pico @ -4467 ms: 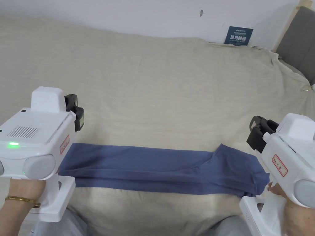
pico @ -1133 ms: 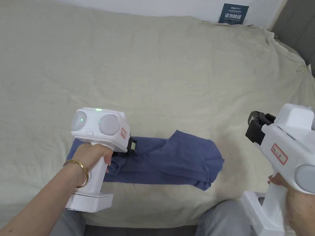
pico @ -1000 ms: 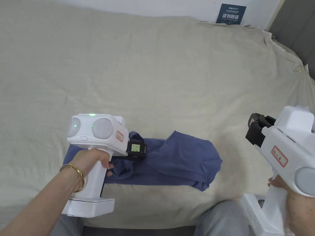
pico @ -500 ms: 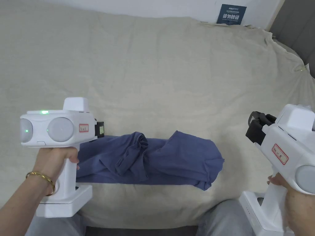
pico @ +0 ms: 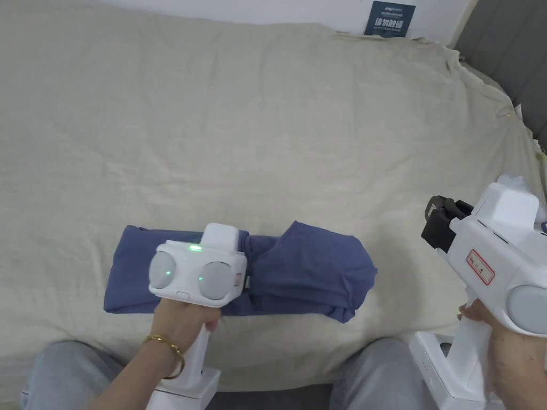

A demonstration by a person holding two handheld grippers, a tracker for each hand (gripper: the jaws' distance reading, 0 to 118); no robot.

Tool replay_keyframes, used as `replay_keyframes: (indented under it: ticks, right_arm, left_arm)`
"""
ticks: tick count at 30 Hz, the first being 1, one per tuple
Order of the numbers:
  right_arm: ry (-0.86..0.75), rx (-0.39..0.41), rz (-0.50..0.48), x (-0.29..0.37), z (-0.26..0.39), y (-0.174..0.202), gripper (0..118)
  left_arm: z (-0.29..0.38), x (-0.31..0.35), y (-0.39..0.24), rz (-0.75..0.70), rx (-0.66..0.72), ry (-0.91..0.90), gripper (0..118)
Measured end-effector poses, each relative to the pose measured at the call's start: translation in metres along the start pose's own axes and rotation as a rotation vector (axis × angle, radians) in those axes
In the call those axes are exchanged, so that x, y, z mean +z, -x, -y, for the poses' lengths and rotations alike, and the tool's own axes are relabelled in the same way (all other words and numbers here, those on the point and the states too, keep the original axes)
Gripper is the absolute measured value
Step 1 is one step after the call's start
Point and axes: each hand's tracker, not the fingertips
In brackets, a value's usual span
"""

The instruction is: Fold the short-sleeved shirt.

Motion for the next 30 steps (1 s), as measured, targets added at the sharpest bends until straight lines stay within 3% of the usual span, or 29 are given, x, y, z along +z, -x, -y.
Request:
replay_keyframes:
  ticks: [5,13,21,22,26,28,30]
  right_arm:
    - [0.010,-0.008,0.008,0.001,0.001,-0.002,0]
    - [-0.012,0.035,0.004,0.004,-0.012,0.006,0]
    - [-0.030,0.029,-0.020,0.004,-0.022,0.010,0]
    - [-0.030,0.026,-0.022,0.004,-0.022,0.011,0]
    - [-0.018,0.020,-0.044,0.000,-0.020,0.013,0]
    - [-0.012,0.008,-0.049,-0.003,-0.018,0.014,0]
    - [-0.007,-0.008,-0.058,-0.005,-0.018,0.015,0]
  left_arm:
    - [-0.003,-0.007,-0.019,-0.055,-0.102,0.021,0]
    - [-0.052,0.043,0.011,0.194,0.062,-0.087,0]
    - [-0.090,0.097,0.104,0.326,0.284,-0.187,0]
    - [-0.089,0.099,0.120,0.328,0.310,-0.172,7]
    - [-0.076,0.101,0.175,0.377,0.373,-0.093,71]
    - [-0.064,0.100,0.198,0.376,0.400,-0.083,85]
    - [-0.051,0.094,0.217,0.410,0.440,-0.023,115]
